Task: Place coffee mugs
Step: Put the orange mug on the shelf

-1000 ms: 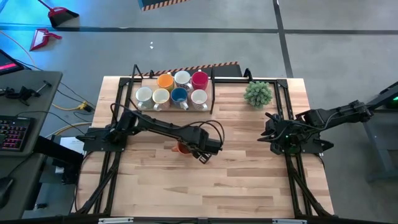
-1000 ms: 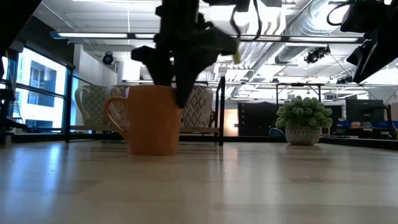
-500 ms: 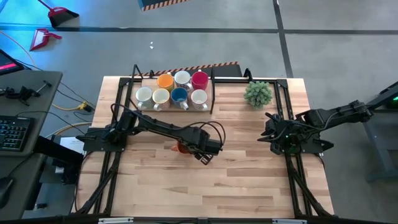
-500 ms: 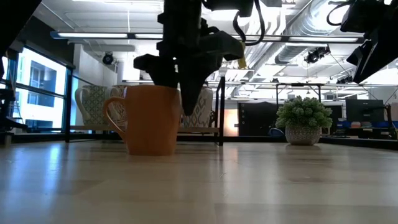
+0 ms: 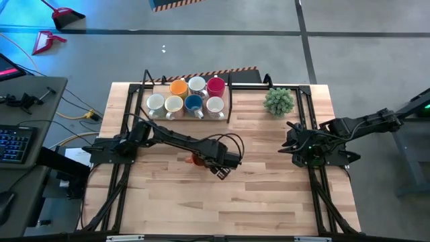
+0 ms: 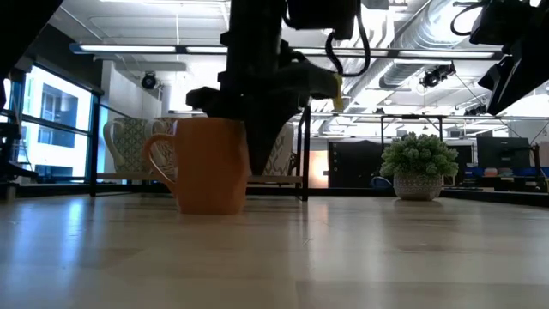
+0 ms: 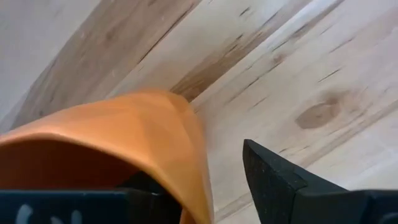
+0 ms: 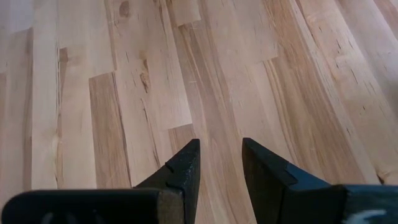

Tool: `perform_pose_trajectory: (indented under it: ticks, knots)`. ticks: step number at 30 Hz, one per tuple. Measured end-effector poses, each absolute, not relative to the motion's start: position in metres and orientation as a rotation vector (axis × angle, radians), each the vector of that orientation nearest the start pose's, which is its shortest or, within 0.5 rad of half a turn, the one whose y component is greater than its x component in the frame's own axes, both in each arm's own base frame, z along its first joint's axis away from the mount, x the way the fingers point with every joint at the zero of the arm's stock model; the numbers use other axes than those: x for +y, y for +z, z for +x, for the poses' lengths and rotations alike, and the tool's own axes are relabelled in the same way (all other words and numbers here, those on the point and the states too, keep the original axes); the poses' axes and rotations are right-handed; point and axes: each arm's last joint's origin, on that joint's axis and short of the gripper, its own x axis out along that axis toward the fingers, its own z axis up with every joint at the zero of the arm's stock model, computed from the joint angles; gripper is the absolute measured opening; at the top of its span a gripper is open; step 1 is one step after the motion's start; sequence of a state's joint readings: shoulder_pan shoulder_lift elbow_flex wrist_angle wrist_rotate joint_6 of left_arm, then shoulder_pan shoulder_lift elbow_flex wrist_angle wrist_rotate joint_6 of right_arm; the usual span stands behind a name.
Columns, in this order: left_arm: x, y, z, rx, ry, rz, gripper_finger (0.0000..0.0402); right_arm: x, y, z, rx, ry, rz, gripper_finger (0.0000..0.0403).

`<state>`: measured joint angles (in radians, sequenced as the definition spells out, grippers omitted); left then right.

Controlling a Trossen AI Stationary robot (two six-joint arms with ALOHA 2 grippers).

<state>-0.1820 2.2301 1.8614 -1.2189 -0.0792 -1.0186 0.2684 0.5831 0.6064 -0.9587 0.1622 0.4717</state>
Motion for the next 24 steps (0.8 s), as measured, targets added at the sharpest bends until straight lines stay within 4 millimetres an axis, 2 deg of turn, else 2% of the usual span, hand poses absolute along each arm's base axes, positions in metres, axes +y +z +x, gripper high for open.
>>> perform_pose_trajectory:
  ticks: [3, 8, 13, 24]
  knots:
    - [-0.075, 0.180, 0.422, 1.467, 0.704, -0.566, 0.0112, 0.022, 0.237, 0.098, 0.913, -0.118, 0.238, 0.0099]
    - [-0.075, 0.181, 0.423, 1.488, 0.620, -0.490, 0.0016, 0.022, 0.237, 0.098, 0.913, -0.118, 0.238, 0.0099]
    - [-0.080, 0.181, 0.422, 1.520, 0.497, -0.346, 0.0007, 0.022, 0.237, 0.098, 0.914, -0.119, 0.238, 0.0099]
    - [-0.096, 0.181, 0.416, 1.611, -0.044, 0.245, 0.0006, 0.022, 0.237, 0.098, 0.914, -0.119, 0.238, 0.0099]
